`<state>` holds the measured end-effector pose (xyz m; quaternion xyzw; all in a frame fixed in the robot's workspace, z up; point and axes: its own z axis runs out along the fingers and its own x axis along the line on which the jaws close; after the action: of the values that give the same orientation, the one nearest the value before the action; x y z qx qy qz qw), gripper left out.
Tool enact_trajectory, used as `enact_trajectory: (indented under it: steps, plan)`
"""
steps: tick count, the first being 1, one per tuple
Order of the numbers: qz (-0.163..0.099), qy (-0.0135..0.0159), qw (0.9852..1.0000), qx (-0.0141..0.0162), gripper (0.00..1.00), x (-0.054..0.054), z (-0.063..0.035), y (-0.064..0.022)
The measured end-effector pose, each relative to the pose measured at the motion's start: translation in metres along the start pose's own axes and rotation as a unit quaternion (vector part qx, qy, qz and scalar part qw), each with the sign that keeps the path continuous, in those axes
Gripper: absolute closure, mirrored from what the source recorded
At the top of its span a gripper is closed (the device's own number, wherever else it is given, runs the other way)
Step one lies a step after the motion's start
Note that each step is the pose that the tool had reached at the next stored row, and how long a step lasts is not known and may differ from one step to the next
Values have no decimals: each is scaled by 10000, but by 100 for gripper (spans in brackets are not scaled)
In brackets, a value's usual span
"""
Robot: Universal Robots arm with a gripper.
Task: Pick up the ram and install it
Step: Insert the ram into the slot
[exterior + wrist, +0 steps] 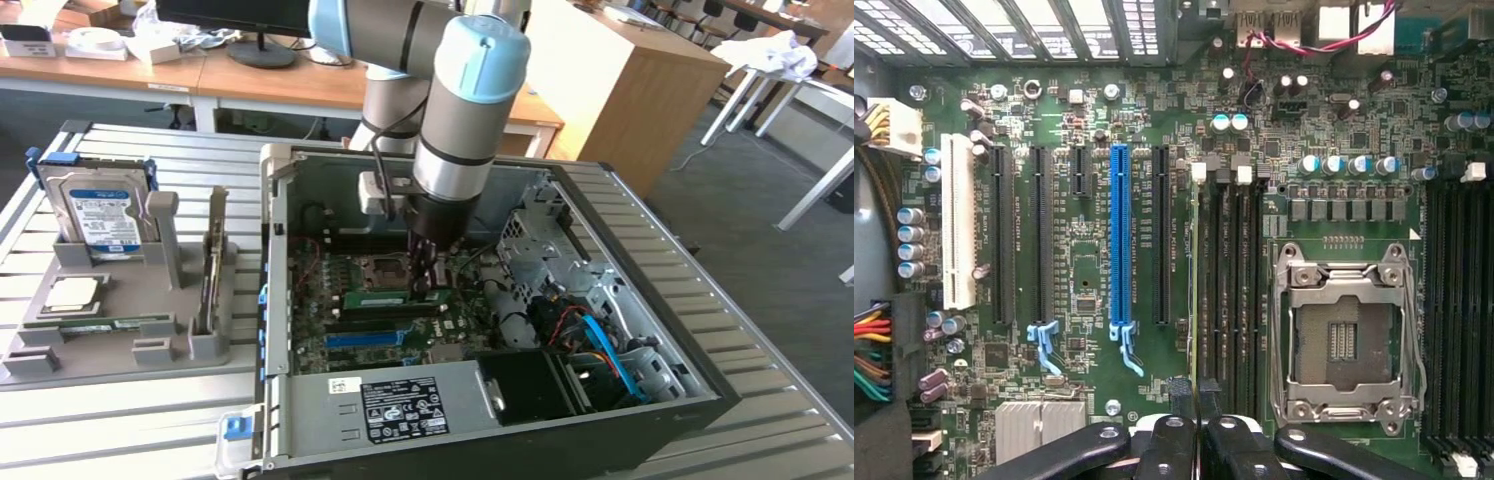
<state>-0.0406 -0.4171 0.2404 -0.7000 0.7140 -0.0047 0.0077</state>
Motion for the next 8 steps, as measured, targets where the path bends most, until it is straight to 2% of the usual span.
enact_trajectory:
  steps: [8]
  plan:
    - [-1,-3,10000,4,88,-1,8,27]
